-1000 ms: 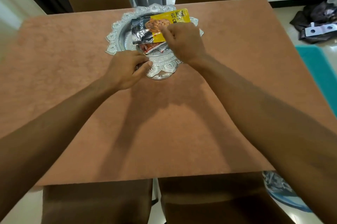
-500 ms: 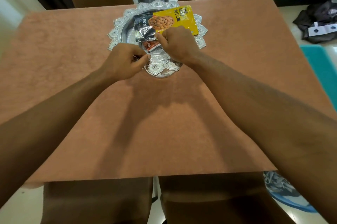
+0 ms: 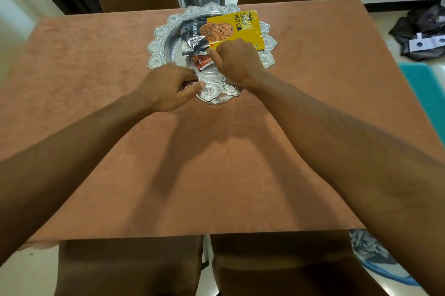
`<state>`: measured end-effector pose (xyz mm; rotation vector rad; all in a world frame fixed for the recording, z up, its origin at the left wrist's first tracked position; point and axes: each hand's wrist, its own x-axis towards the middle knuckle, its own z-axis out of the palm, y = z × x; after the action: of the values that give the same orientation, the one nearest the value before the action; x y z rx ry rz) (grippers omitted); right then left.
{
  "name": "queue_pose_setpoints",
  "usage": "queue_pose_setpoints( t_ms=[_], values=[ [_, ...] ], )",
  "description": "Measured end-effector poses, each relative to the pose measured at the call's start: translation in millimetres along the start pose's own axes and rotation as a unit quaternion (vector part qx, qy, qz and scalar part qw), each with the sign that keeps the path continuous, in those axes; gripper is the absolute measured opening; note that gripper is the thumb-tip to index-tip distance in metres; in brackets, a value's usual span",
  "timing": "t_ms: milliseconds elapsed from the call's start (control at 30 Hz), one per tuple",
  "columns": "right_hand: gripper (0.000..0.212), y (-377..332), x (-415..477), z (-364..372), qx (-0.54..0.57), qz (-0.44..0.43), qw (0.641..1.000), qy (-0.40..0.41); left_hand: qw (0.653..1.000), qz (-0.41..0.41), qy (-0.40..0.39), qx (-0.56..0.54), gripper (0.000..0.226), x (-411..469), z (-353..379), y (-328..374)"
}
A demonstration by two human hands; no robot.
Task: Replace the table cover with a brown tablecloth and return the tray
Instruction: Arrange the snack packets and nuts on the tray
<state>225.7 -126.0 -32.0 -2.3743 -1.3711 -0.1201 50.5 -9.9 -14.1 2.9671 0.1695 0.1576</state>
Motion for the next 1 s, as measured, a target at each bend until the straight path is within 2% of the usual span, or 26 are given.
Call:
queue_pose_setpoints(
  t_ms=[133,267,400,500,667,733,867,900,1000],
  values=[
    [0.049,-1,-1,0,-0.001,0.004,1.000,-0.006,0.999,-0.025,0.007,0.018,0.048,1,1,14],
    [0.046,-2,-2,-3,-0.015,-0.006,1.000,-0.011,1.000,-0.010,0.020,0.009,0.041,2,-2,21],
    [0.045,-3,-1,-6,-0.024,-0.010,1.000,-0.011,0.989,-0.062,0.050,-0.121,0.026,-2,-3,25],
    [0.044,-4,-1,-5,-0.024,-0.013,1.000,-0.007,0.971,-0.115,0.039,-0.206,0.014,1,-9,21],
    [0.044,-5,0,-4,-0.020,-0.011,1.000,-0.003,0.959,-0.164,0.069,-0.222,0.020,2,-16,1],
    [0.044,-5,0,-3,-0.021,-0.010,1.000,-0.003,0.962,-0.163,0.056,-0.214,0.023,1,-17,-2],
    [0.045,-6,-1,-1,-0.026,-0.010,1.000,-0.007,0.983,-0.091,-0.072,-0.141,0.057,-1,-15,12],
    [0.046,-5,-1,-1,-0.025,-0.008,1.000,-0.007,0.986,-0.070,-0.084,-0.125,0.063,-2,-13,18],
    [0.047,-6,-2,2,-0.023,-0.004,1.000,-0.005,0.981,-0.085,-0.037,-0.173,0.054,-5,-3,27]
  ],
)
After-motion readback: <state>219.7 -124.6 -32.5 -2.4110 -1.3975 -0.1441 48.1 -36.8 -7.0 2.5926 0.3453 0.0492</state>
